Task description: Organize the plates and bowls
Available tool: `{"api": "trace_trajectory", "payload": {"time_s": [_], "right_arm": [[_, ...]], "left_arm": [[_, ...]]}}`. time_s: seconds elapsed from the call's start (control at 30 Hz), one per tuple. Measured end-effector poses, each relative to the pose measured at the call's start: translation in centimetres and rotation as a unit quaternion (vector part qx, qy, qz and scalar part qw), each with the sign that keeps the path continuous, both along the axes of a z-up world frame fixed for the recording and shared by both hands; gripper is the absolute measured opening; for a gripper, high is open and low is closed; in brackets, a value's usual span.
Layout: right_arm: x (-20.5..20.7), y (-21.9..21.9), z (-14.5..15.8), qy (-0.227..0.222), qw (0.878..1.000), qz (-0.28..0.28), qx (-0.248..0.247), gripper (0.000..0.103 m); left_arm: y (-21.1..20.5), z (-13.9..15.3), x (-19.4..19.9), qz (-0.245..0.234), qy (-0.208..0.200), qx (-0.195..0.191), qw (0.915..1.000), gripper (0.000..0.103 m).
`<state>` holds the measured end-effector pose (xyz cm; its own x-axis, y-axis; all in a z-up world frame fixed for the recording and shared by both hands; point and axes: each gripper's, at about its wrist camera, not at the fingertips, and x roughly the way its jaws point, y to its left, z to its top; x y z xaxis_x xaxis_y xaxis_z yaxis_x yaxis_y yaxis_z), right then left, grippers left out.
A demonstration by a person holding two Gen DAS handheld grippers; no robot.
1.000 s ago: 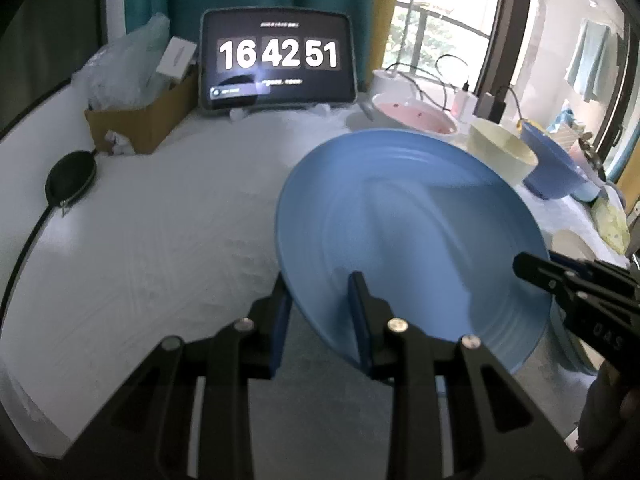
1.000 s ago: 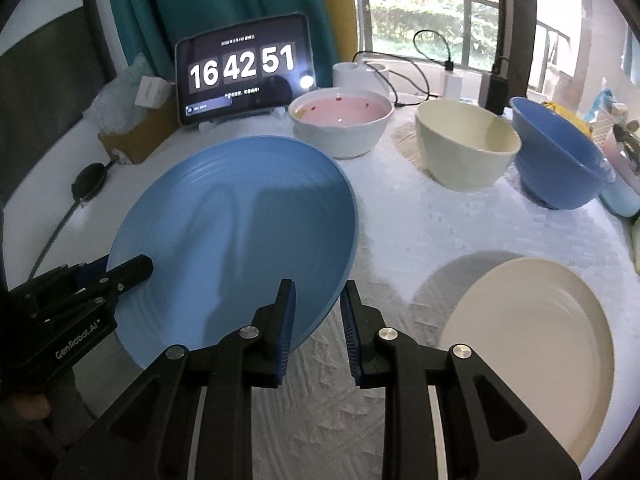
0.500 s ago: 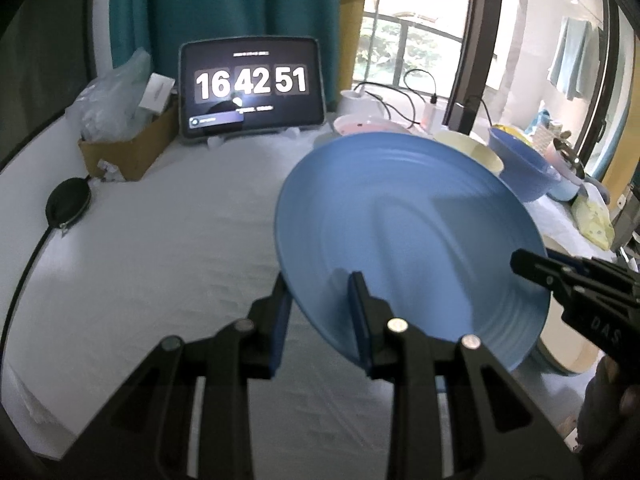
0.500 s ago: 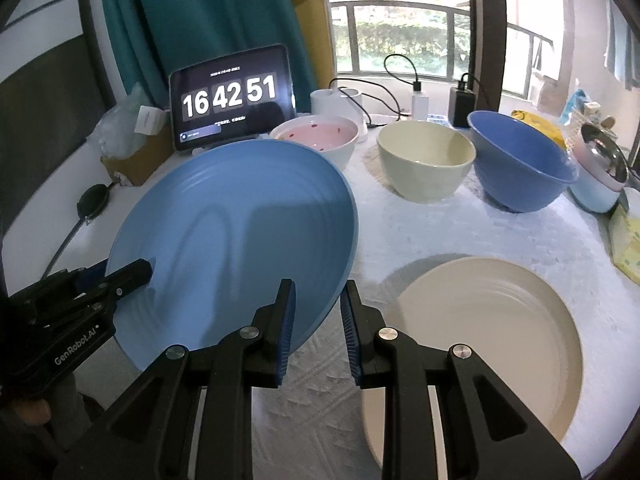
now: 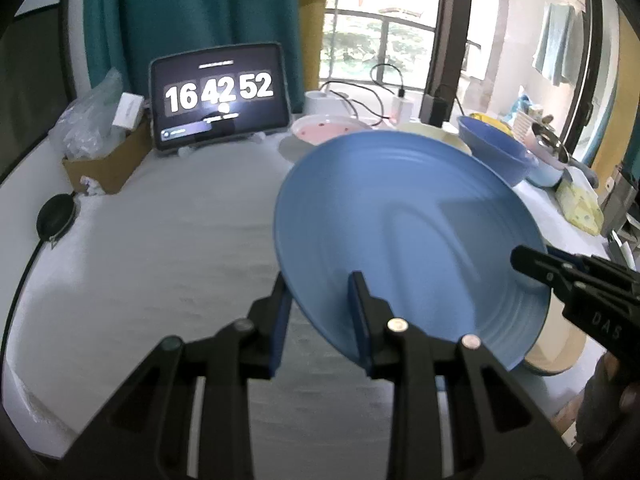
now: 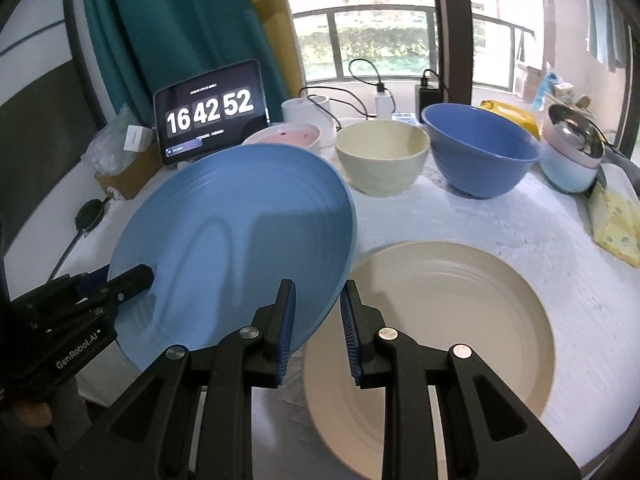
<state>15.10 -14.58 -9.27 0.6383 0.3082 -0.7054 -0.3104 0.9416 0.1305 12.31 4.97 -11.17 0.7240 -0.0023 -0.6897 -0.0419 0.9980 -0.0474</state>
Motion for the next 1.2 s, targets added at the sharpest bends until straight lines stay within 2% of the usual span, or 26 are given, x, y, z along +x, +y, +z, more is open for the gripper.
{"api": "trace_trajectory", "payload": {"time_s": [0.5,1.2], "right_arm": [[-0.1,-5.8,-0.6,0.004,0.999,-0.02,0.027,0.025],[-1.3,-12.7,-1.5,0.016,0.996,-0.076,0.033,0.025]], "left_arm": [[-5.5,0.1,0.5,-0.019,0.011,0.02,0.9995,0.03],[-12.2,-1.5,1.2,-0.085,0.041,0.022,0.9953,0.032]]}}
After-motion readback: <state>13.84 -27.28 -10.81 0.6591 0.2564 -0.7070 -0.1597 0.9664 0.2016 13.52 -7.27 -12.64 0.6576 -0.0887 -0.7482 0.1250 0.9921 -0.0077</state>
